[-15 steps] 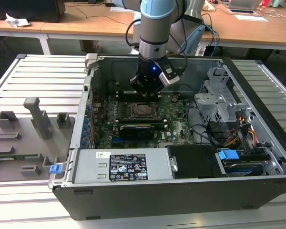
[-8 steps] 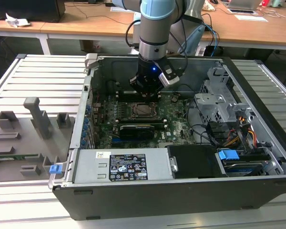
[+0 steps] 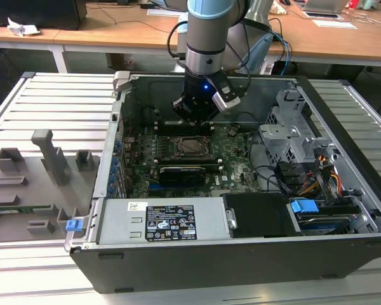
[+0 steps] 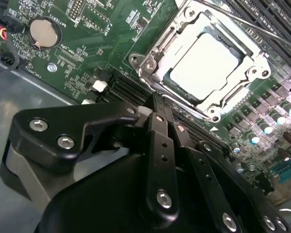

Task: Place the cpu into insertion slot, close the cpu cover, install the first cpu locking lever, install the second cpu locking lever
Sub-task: 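Install the first cpu locking lever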

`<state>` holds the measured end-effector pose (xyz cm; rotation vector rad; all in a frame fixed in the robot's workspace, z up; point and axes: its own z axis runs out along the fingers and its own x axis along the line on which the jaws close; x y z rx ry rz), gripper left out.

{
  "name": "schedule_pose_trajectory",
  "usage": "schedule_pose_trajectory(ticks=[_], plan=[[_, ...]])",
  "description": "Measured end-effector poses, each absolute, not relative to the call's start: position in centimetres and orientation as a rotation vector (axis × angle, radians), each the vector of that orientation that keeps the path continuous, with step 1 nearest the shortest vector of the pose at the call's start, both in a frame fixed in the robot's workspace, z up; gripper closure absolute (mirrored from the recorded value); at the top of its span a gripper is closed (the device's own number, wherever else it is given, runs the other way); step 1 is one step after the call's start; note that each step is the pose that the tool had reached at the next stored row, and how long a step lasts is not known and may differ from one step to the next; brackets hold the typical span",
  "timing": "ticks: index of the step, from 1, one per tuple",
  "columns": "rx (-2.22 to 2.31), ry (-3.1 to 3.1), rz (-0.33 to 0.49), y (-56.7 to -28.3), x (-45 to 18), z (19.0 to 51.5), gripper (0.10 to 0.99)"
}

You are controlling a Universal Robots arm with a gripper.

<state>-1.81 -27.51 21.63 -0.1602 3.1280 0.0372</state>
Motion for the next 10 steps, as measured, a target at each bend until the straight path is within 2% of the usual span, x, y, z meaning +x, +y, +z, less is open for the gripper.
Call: schedule_pose_trajectory(ticks=[10], plan=[[-0.16,3.128,0.038,-28.31,-1.82,21.63,0.98]])
